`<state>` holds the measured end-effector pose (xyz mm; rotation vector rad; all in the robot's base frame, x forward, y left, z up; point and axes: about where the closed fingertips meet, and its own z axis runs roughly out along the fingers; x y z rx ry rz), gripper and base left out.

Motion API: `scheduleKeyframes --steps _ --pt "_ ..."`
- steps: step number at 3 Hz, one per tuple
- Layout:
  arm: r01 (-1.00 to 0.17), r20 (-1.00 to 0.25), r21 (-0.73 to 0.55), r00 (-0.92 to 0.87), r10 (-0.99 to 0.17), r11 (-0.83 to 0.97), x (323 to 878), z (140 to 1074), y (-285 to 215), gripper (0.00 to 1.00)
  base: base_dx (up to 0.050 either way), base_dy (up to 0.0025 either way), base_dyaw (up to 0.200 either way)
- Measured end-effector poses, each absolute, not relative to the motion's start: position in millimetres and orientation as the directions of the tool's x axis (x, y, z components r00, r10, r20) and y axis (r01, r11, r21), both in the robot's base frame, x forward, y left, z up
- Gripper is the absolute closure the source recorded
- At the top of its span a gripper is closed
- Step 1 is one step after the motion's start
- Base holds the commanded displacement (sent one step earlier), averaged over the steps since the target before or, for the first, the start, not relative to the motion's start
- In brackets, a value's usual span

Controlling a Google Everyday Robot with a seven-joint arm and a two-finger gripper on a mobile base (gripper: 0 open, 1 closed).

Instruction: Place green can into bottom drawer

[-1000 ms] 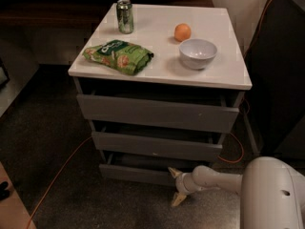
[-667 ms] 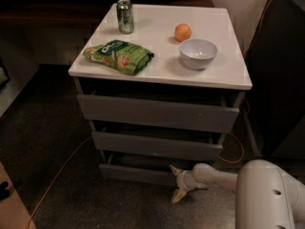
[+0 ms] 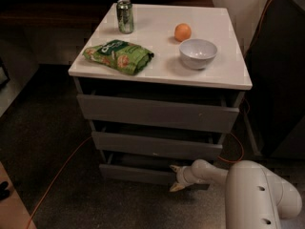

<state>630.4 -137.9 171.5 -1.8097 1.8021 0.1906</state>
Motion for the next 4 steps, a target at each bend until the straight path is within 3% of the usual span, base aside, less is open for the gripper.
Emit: scheduleKeyframes --steps 1,2,3,4 --pt "-0.954 -0.485 -0.285 0.063 -0.872 0.089 627.4 170.4 -141.2 0.49 0.000 0.00000 0.000" --pt "-0.958 -0.492 -0.265 0.040 -0.870 0.106 604.3 172.9 -145.5 0.80 0.000 0.00000 0.000" --pt "-0.963 -0.502 -0.243 0.025 -0.864 0.114 581.9 174.8 -145.4 1.00 0.000 0.00000 0.000" --pt "-0.968 -0.510 -0.221 0.013 -0.860 0.117 563.8 174.7 -144.6 1.00 0.000 0.00000 0.000"
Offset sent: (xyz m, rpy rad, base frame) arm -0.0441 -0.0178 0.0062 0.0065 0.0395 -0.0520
